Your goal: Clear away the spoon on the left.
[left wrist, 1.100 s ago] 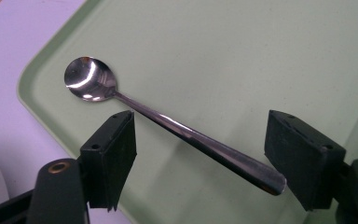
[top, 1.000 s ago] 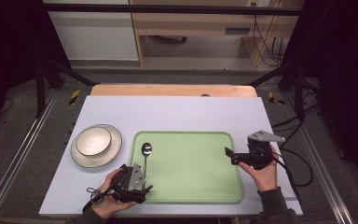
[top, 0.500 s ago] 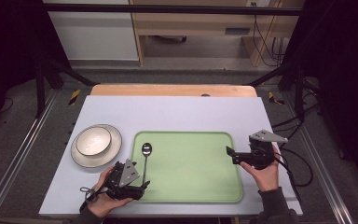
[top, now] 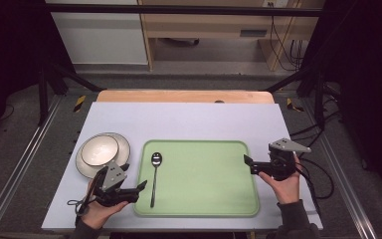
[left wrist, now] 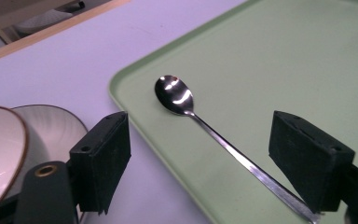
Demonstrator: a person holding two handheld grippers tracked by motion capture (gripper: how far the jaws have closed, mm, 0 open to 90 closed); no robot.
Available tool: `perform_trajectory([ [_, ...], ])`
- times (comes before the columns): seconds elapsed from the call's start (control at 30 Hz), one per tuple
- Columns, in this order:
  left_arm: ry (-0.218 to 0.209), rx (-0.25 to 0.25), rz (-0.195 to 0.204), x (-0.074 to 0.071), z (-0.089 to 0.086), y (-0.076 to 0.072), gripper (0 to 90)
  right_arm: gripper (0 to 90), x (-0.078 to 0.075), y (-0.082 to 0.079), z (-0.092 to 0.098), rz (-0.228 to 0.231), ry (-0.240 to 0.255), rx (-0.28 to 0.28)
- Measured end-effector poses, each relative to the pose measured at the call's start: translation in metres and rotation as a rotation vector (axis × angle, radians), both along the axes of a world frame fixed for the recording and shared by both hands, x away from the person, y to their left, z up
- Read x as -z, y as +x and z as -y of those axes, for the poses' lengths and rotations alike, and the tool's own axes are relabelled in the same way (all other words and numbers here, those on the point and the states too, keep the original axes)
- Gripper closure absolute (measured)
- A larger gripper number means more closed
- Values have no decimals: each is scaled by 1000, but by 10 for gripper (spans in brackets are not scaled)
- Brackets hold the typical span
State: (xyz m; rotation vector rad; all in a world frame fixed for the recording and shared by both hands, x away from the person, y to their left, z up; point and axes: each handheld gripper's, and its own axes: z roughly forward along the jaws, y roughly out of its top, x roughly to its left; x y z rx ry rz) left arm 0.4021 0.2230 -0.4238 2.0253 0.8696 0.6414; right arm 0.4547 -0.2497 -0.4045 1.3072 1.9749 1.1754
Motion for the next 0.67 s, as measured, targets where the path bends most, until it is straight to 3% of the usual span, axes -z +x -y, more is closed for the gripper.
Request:
perform_trajectory([
  [0.4,-84,-127,34,-4,-29,0,138,14,-2,-1,4,9,1,17],
  [0.67,-121,-176,41,-6,-48,-2,137,14,-1,-1,7,11,1,28],
])
